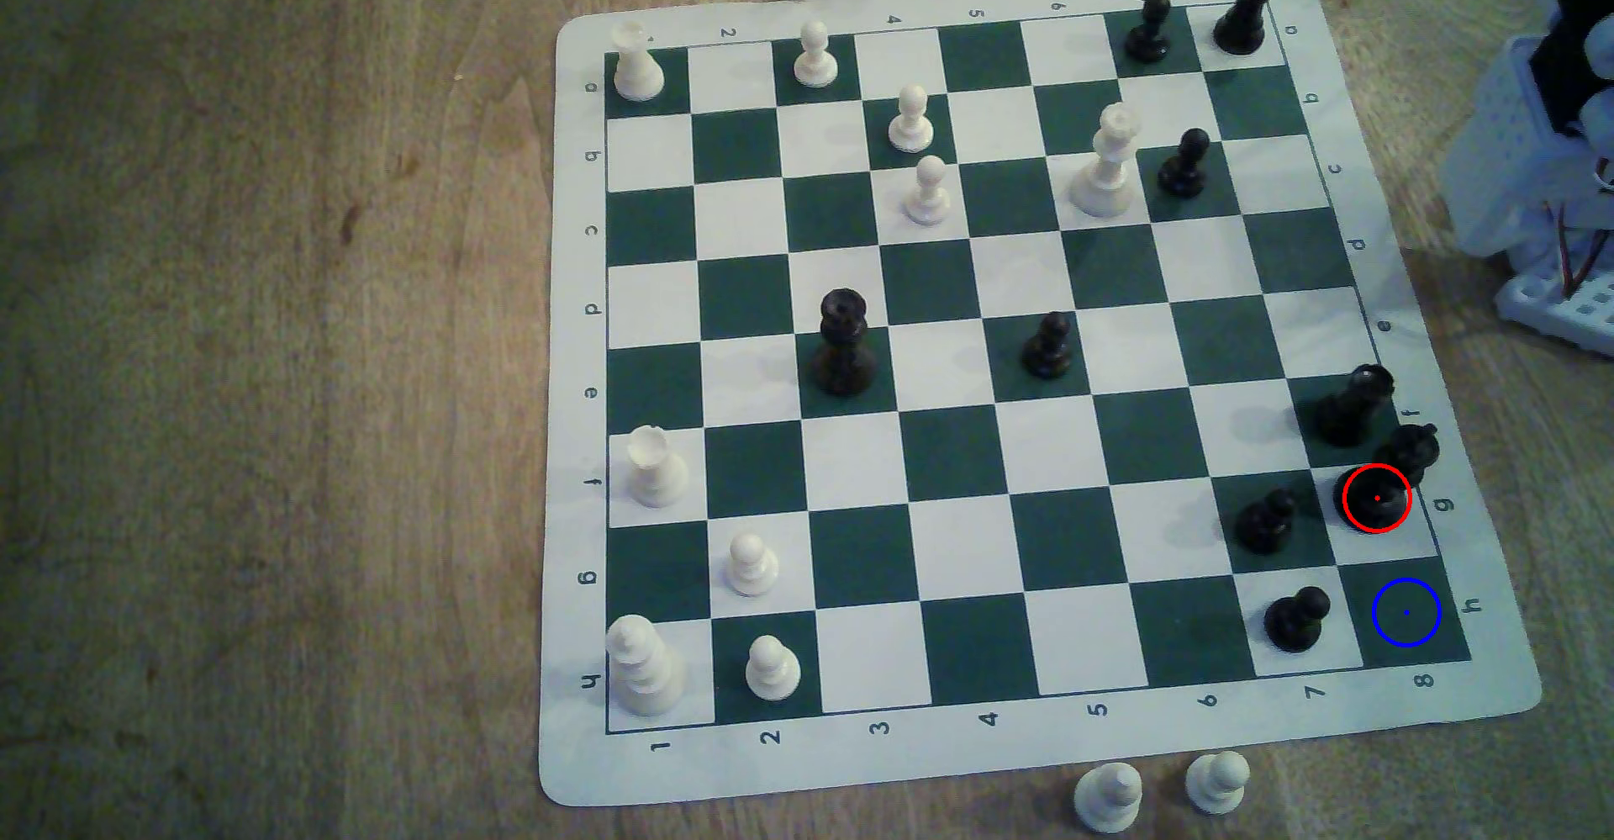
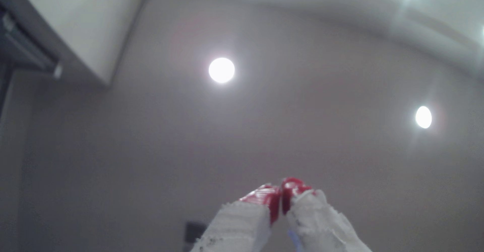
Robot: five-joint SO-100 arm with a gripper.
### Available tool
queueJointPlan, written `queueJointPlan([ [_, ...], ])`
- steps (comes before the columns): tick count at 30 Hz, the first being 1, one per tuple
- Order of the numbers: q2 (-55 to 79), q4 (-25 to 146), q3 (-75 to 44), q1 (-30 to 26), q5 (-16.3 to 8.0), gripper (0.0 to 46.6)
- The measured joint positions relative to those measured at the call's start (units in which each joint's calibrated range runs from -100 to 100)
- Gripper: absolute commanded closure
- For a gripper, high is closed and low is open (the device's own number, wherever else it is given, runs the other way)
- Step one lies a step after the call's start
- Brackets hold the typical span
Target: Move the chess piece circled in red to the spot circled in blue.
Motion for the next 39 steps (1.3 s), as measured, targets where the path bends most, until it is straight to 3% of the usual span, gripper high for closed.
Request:
queueJointPlan([
  [39, 0.00, 0.00, 0.00, -0.37, -0.44, 46.4],
])
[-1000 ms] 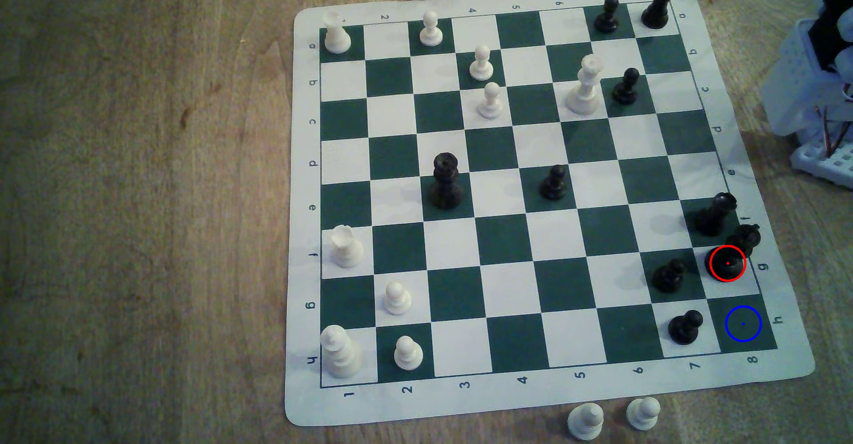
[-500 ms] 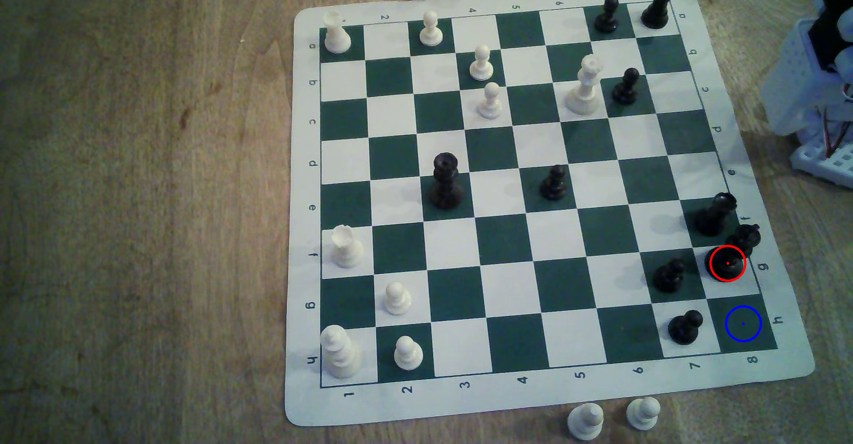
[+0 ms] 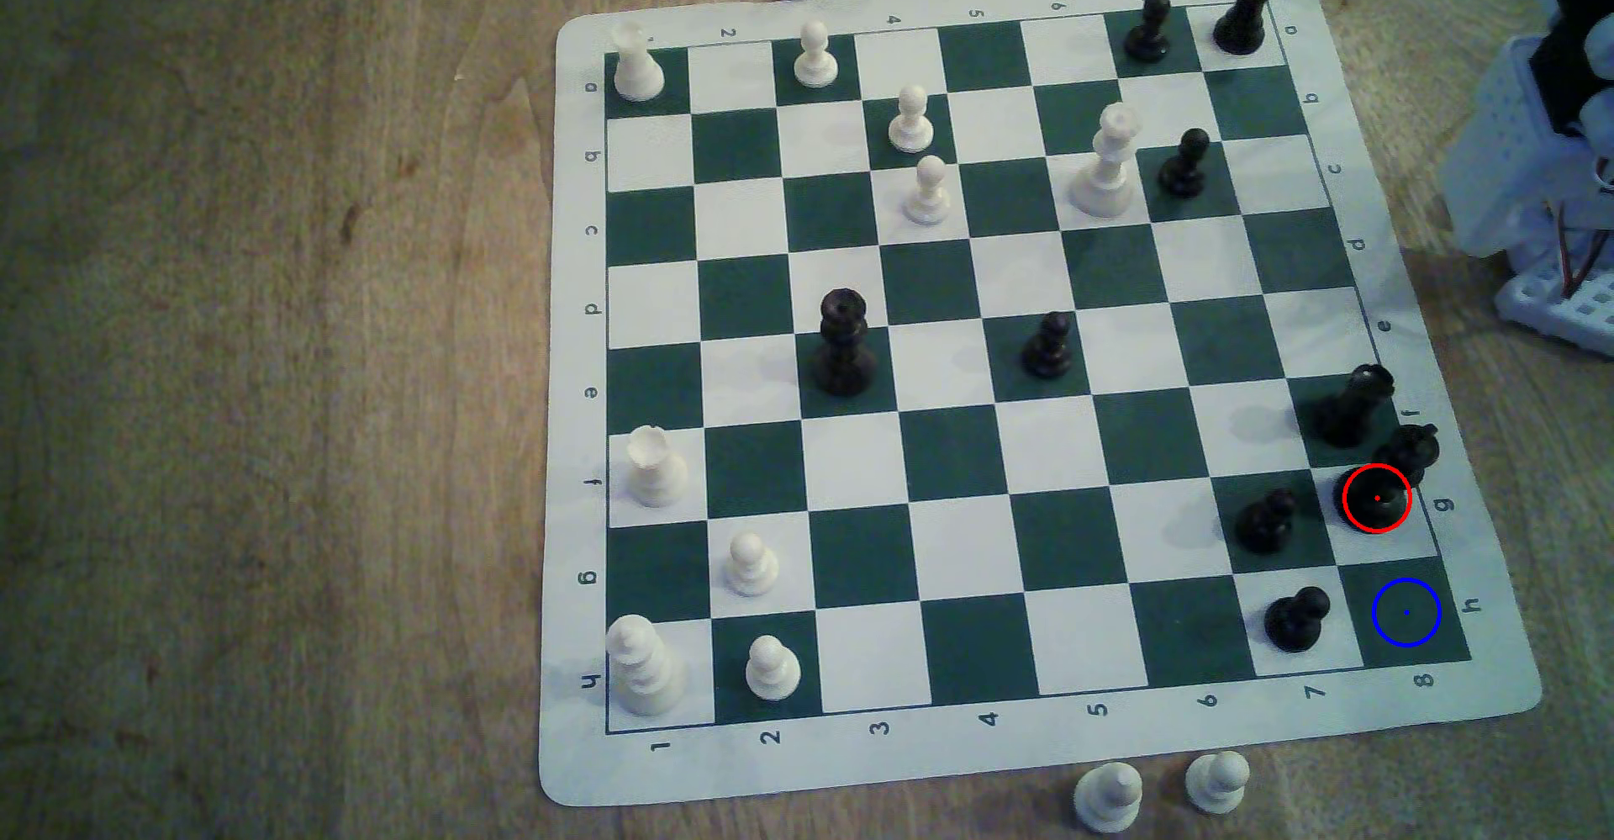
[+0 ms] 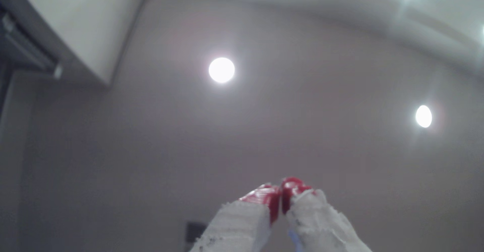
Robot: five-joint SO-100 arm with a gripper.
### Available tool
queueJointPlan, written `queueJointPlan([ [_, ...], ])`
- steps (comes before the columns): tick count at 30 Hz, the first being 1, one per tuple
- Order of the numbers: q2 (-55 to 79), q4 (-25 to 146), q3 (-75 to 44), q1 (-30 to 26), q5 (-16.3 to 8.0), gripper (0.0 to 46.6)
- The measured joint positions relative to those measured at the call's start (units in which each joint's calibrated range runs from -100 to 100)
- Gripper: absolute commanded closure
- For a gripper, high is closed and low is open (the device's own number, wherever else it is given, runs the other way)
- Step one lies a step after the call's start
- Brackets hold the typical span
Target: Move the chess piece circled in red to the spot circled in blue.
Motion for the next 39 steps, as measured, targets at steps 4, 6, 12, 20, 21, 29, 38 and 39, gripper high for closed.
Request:
queueJointPlan([
  [4, 0.00, 1.35, 0.00, -2.06, -0.68, 46.4],
  [6, -0.08, 3.27, 0.00, -2.29, -0.68, 46.4],
  [12, -0.08, 25.02, 0.00, -3.02, 1.42, 46.4],
  [20, 0.00, 55.46, 0.00, -9.14, 1.95, 46.4],
  [21, 0.00, 58.73, -0.27, -9.44, 0.83, 46.4],
  [29, 0.67, 110.84, -15.27, -16.15, -7.81, 45.5],
  [38, 18.52, 150.68, -39.95, -24.48, -12.11, 46.4],
  [39, 20.86, 156.41, -42.21, -26.03, -11.77, 46.4],
])
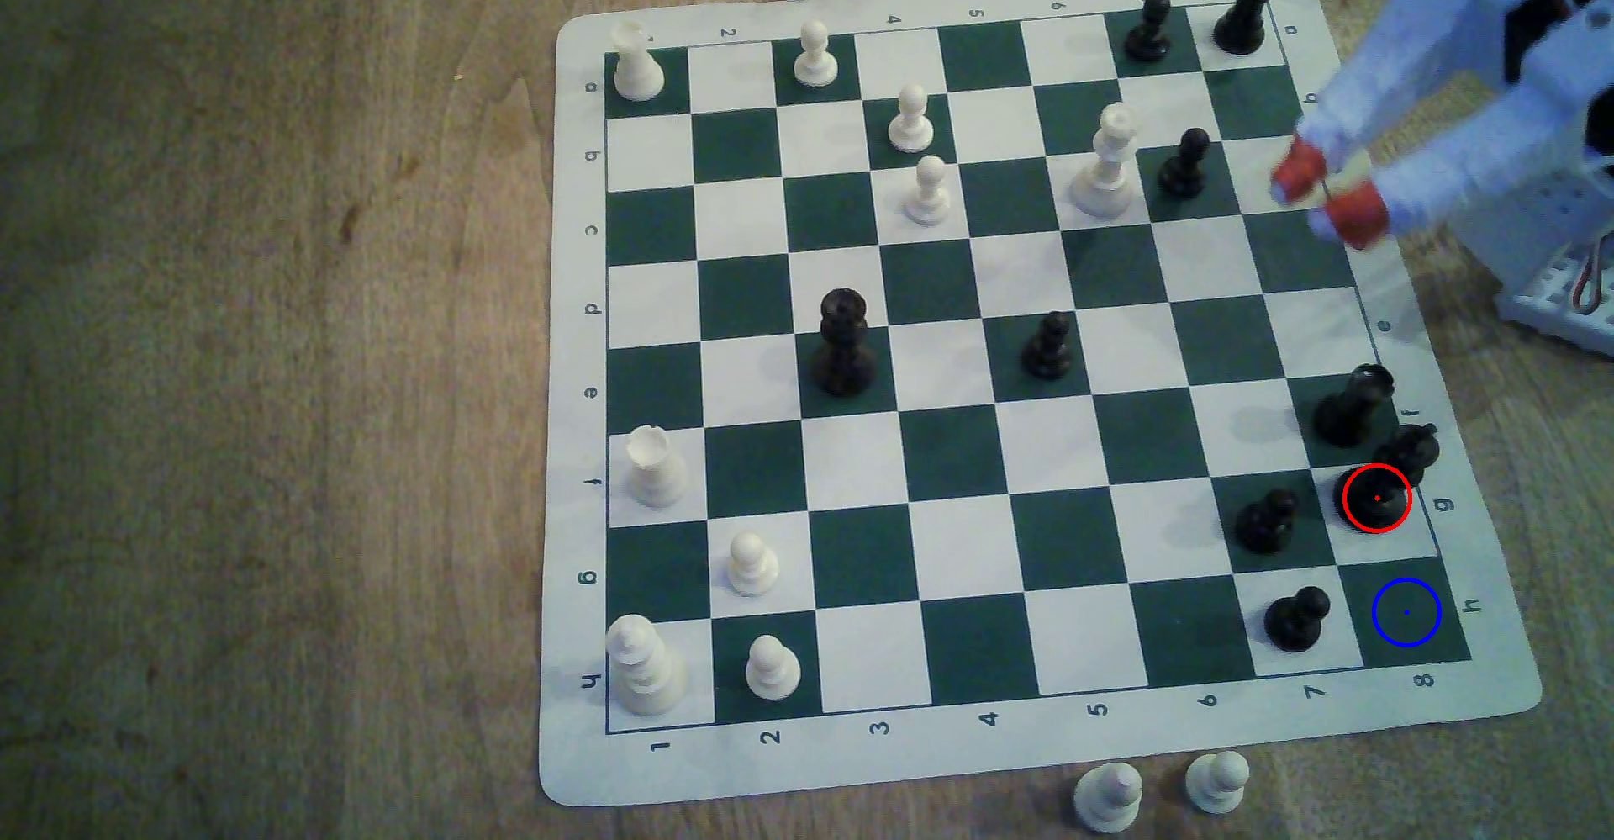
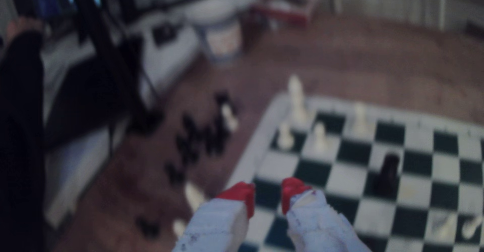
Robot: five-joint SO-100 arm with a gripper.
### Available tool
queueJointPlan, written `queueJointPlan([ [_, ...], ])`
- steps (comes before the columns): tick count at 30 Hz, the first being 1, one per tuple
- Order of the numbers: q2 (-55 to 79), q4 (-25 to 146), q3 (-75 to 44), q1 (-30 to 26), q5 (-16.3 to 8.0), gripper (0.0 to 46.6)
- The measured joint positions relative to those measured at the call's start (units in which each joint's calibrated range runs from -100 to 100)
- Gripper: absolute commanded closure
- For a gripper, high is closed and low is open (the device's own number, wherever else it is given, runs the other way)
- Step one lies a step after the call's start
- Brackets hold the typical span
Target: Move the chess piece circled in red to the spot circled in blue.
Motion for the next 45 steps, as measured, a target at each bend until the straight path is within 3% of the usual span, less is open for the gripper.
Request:
queueJointPlan([
  [3, 1.84, 7.81, -1.45, -3.24, 0.15, 45.4],
  [6, 3.85, 14.10, -2.44, -9.07, -0.34, 39.6],
  [8, 4.78, 15.62, -2.44, -9.59, -0.83, 36.2],
  [14, 5.87, 20.88, 1.17, -10.62, -1.66, 32.2],
  [31, 11.40, 13.86, 9.04, -15.56, -4.15, 32.9],
  [45, 14.08, 7.25, 13.19, -11.36, -3.17, 33.9],
])
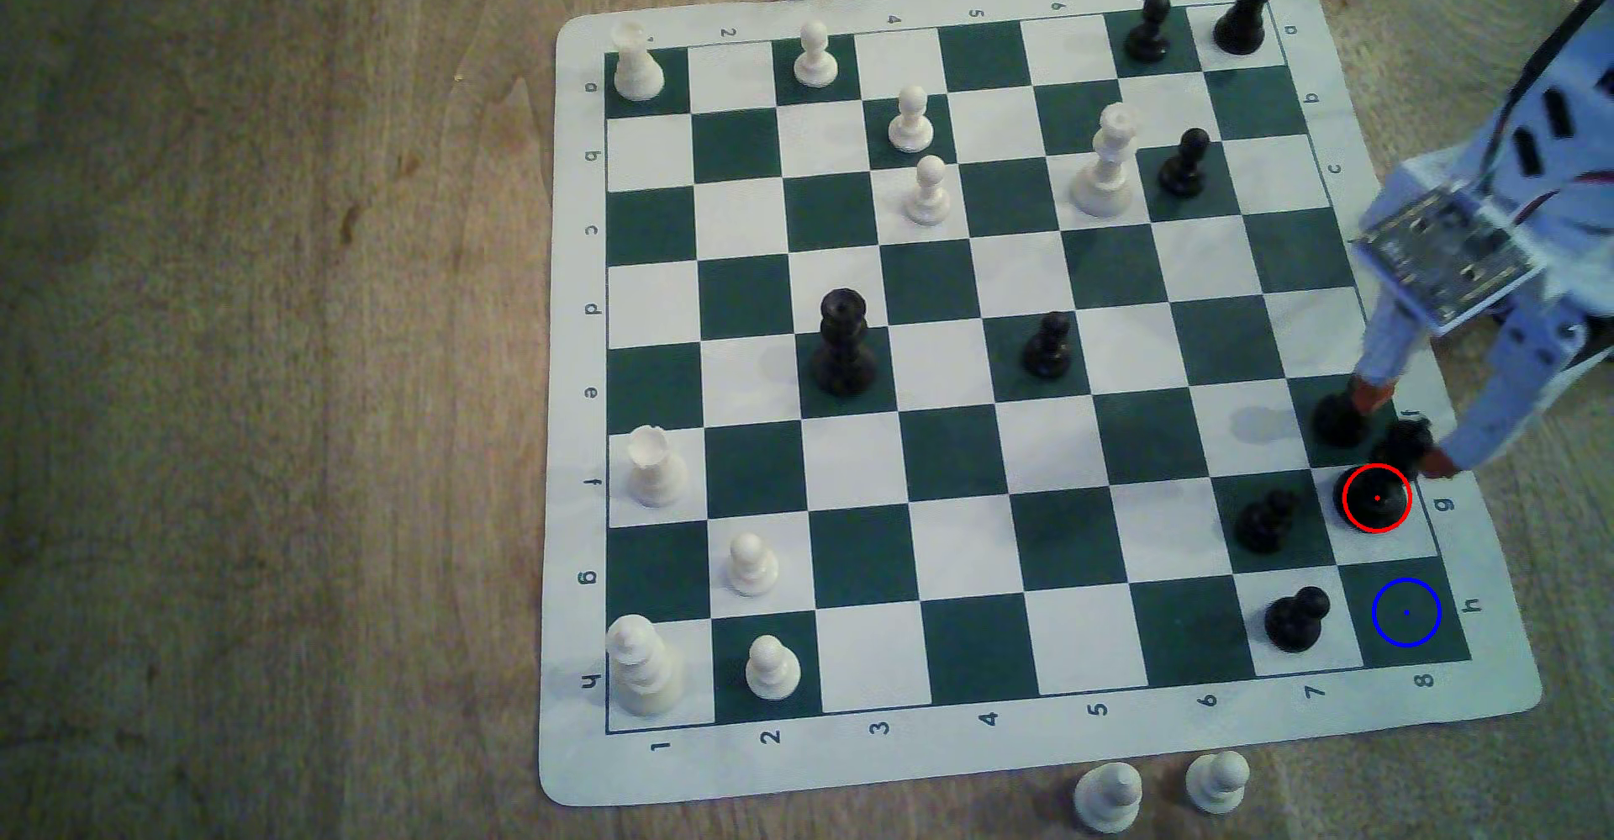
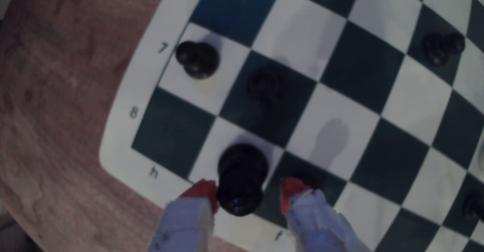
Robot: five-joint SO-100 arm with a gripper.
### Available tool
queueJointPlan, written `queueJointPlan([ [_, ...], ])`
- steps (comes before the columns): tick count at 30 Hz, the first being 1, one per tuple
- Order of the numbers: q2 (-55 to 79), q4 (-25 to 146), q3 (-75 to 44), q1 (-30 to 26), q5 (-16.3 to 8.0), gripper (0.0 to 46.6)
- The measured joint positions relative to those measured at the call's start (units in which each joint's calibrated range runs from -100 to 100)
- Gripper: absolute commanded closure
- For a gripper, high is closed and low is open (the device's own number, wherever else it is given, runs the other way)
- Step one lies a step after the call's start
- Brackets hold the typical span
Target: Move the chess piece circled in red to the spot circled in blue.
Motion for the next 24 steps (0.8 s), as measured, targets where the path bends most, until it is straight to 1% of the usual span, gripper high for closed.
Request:
queueJointPlan([
  [6, 0.17, -0.32, 0.00, -1.18, -0.29, 35.2],
  [13, 0.50, -0.32, 0.00, -3.02, -1.76, 34.4],
  [19, 0.67, -1.27, 0.00, -3.02, -1.90, 34.5],
  [22, 1.42, -2.31, 0.00, -3.02, -1.90, 35.5],
  [24, 1.42, -2.79, 0.00, -3.02, -1.90, 37.6],
])
